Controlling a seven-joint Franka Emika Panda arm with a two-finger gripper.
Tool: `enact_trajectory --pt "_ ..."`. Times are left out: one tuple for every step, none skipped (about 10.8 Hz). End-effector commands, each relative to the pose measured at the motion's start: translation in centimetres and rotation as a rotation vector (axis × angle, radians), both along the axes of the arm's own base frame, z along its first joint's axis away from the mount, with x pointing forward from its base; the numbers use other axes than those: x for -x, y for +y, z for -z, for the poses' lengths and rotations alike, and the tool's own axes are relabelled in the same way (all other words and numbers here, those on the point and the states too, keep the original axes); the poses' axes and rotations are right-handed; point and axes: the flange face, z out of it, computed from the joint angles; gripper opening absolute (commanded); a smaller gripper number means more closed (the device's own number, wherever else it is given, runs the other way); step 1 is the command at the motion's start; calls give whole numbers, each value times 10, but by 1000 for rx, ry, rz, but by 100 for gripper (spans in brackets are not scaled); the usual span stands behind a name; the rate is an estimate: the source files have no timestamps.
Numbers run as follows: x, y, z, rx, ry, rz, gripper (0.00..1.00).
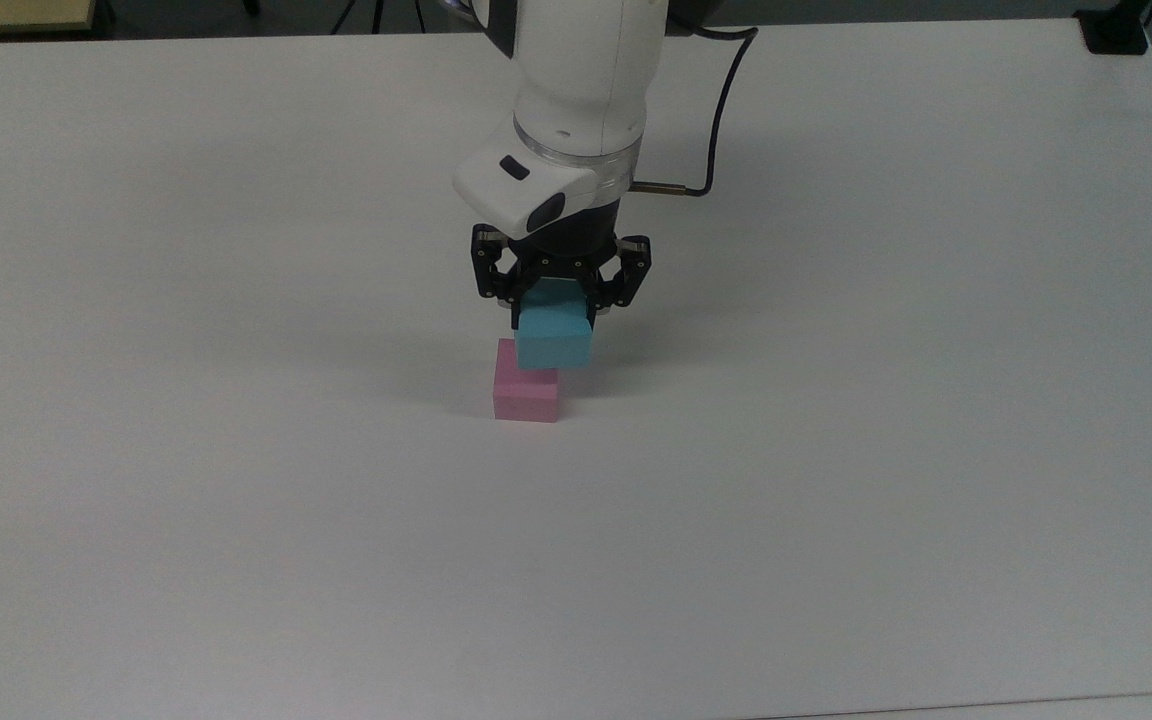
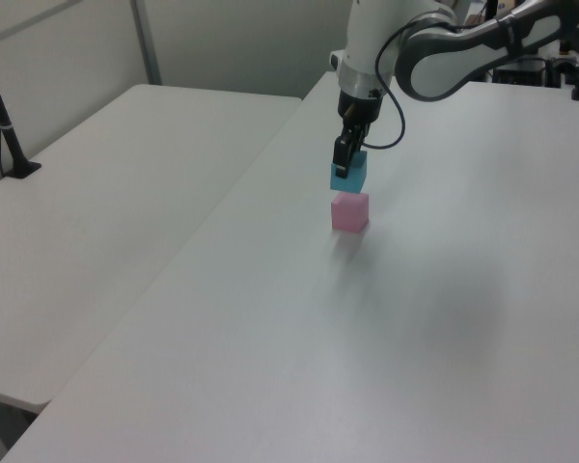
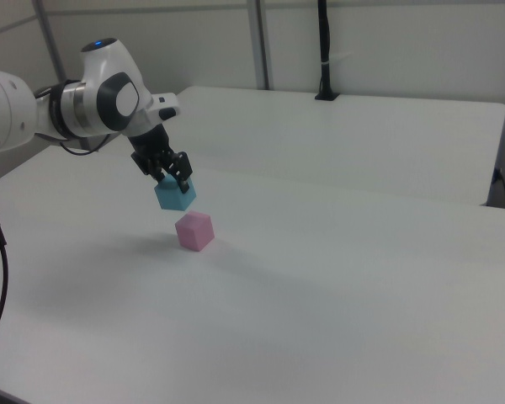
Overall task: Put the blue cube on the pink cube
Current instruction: 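Lift the light-blue cube and carry it above the pink cube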
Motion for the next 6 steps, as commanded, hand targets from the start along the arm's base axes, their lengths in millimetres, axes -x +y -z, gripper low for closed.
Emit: enact_trajectory --pt "9 -16 5 10 44 4 30" --pt "9 -16 13 9 52 5 30" --pt "8 -16 18 7 59 12 30" --pt "8 -15 23 7 69 14 30" --pt "6 -16 28 6 73 18 30" --pt "5 -16 34 4 82 21 30"
